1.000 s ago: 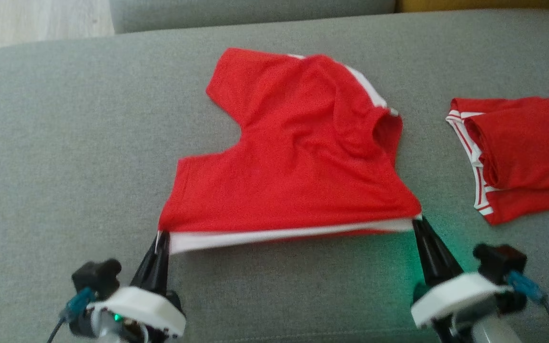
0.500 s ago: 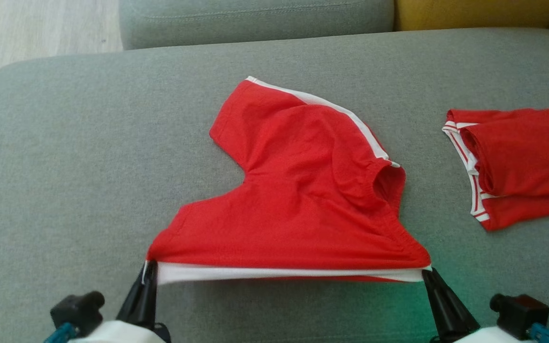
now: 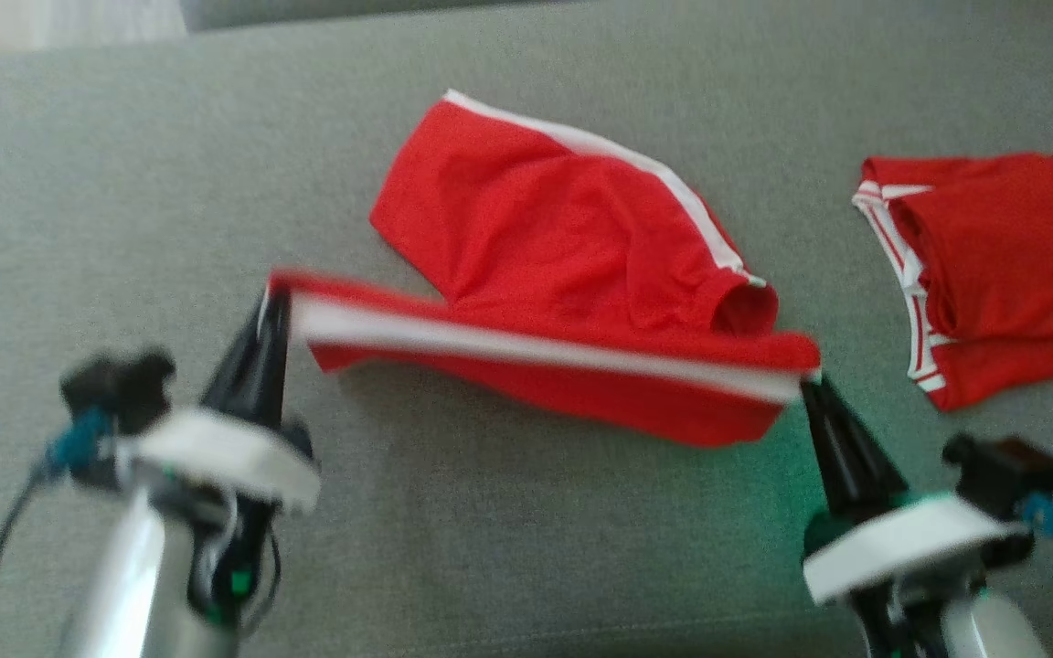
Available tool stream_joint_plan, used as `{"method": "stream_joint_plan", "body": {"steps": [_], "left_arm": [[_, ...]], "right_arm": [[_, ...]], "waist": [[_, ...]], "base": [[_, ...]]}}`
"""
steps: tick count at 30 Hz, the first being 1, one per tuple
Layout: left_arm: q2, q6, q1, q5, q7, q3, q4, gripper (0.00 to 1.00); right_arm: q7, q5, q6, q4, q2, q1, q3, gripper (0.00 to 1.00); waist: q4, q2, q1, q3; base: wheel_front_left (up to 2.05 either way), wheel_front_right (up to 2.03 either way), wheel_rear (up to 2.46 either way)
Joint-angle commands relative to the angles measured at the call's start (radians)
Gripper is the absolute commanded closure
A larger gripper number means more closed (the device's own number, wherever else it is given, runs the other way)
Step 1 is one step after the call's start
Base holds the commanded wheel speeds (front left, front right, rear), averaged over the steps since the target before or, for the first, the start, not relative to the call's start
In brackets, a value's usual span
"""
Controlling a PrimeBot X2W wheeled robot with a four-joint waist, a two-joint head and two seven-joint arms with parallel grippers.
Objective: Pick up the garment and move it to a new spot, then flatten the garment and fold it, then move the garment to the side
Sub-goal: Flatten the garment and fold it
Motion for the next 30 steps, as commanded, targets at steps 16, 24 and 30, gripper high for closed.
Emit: {"method": "stream_joint_plan", "body": {"steps": [16, 24, 30], "left_arm": [[0.008, -0.048, -0.680, 0.013, -0.022, 0.001, 0.545, 1.00], [-0.002, -0.063, -0.886, 0.028, -0.062, -0.031, 0.848, 1.00], [-0.019, -0.074, -0.969, 0.023, -0.102, -0.052, 0.998, 1.00]], "right_arm": [[-0.090, 0.138, 0.006, 0.227, -0.012, -0.398, 0.079, 1.00], [-0.137, 0.193, 0.006, 0.311, -0.012, -0.497, 0.164, 1.00], [-0.154, 0.216, 0.006, 0.350, -0.012, -0.531, 0.207, 0.52]], "waist": [[-0.111, 0.0000, 0.0001, 0.208], [-0.163, 0.0000, 0.0001, 0.246], [-0.183, 0.0000, 0.0001, 0.259]], "base": [[0.00, 0.00, 0.00], [0.00, 0.00, 0.00], [0.00, 0.00, 0.00]]}}
